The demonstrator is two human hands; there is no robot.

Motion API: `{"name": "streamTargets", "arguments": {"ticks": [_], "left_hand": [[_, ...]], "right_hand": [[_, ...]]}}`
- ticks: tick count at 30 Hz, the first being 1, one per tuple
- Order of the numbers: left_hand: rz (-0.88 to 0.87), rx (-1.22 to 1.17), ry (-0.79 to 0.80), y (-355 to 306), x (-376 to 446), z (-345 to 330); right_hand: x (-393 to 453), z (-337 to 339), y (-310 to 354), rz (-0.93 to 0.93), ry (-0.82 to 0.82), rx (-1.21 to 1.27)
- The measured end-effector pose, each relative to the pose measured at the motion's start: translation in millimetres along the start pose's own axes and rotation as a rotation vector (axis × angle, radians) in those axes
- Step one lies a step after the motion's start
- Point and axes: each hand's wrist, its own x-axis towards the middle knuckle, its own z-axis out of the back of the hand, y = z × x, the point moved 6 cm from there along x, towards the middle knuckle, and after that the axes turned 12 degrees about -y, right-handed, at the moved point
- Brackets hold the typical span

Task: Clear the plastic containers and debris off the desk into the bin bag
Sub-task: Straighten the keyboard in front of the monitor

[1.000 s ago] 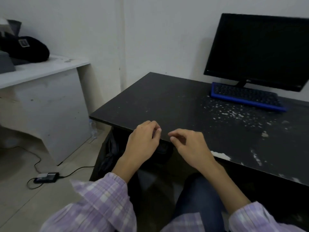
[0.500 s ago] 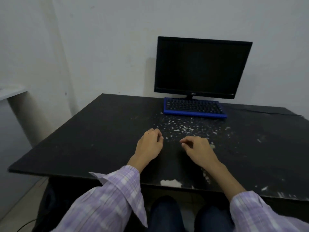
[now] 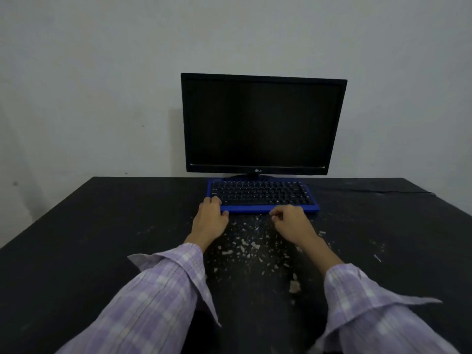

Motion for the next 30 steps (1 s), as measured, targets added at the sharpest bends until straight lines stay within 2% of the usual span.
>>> {"name": "streamTargets", "arguments": {"ticks": [10,17,22,30], "left_hand": [[0.124,-0.116,-0.018,22.5,56.2,-31.7],[0.163,-0.129,0.115,36.3,65.0,-54.3],[0.126,-0.101,0.057,36.1,64.4,-49.9],[0.135,-0.133,0.081,38.4,32.4,-34.3]], "right_hand": [[108.4,-26.7,-11.5,0.072,-0.083,-0.075],[152.4,-50.5,-24.1,0.079,-0.037,-0.261],[160.1,-52.6,-27.6,0.086,-0.007,-0.218],[124.0,-44.4,-25.7,0.1,0.011,-0.141]]}}
